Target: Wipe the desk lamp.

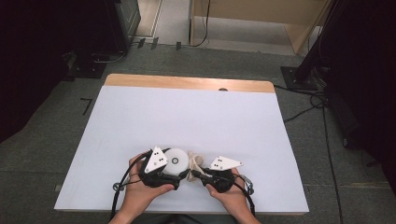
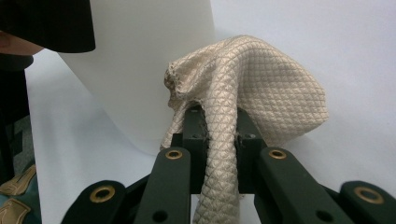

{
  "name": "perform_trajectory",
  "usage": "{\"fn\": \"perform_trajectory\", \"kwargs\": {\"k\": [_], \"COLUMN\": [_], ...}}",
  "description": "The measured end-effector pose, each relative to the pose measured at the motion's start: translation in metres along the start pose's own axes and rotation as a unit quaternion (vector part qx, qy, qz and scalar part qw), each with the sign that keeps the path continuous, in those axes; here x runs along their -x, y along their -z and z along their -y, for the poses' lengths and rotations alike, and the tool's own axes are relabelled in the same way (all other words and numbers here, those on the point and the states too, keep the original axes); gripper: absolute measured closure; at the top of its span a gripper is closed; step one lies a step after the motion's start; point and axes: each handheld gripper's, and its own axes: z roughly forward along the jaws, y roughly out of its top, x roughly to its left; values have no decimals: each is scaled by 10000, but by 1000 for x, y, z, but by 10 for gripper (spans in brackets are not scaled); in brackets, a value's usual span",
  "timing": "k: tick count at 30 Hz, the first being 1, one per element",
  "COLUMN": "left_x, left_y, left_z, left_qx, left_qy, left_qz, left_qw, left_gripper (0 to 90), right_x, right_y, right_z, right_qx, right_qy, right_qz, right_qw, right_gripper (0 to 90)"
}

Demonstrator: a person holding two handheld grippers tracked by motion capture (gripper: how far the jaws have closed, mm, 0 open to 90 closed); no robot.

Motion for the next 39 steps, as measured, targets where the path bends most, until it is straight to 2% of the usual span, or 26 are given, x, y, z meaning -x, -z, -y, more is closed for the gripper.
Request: {"fn": "perform_trajectory", "kwargs": {"k": [8,9,12,13,16,17,18,20,21,22,24,29,33,39], "left_x": [-9,-9,-14,-14,-18,-18,-19,-20,-24,-24,-29,-33,-35,-36], "left_y": [1,1,0,0,0,0,-1,-1,-2,-2,-2,-1,-1,-1], "left_z": [0,0,1,1,0,0,-1,-1,0,0,1,2,2,3], "left_qx": [18,18,38,38,26,26,27,28,70,70,126,136,175,223], "left_qy": [-205,-205,-369,-369,-613,-613,-774,-812,-805,-805,-728,-777,-892,-921], "left_qz": [415,415,599,599,850,850,970,1015,1143,1143,1300,1362,1465,1491], "left_qw": [9989,9989,9975,9975,9945,9945,9923,9915,9902,9902,9888,9875,9850,9843], "left_gripper": [82,82,82,82,83,83,82,83,83,83,83,83,83,83], "right_x": [0,1,1,1,1,1,1,1,1,1,1,1,0,-4], "right_y": [2,2,2,2,3,3,3,3,3,3,3,8,15,23], "right_z": [-1,-1,-1,-1,-1,-1,-1,-1,-1,-1,-1,-4,-9,-14], "right_qx": [25,29,44,44,57,52,55,53,64,72,74,178,325,520], "right_qy": [4,6,-12,-12,25,15,23,19,34,42,40,46,62,115], "right_qz": [18,18,11,11,11,10,8,6,8,7,3,18,41,30], "right_qw": [10000,10000,10000,10000,10000,10000,10000,10000,10000,10000,10000,9998,9994,9986], "right_gripper": [800,799,800,800,800,800,800,799,800,800,800,799,799,799]}}
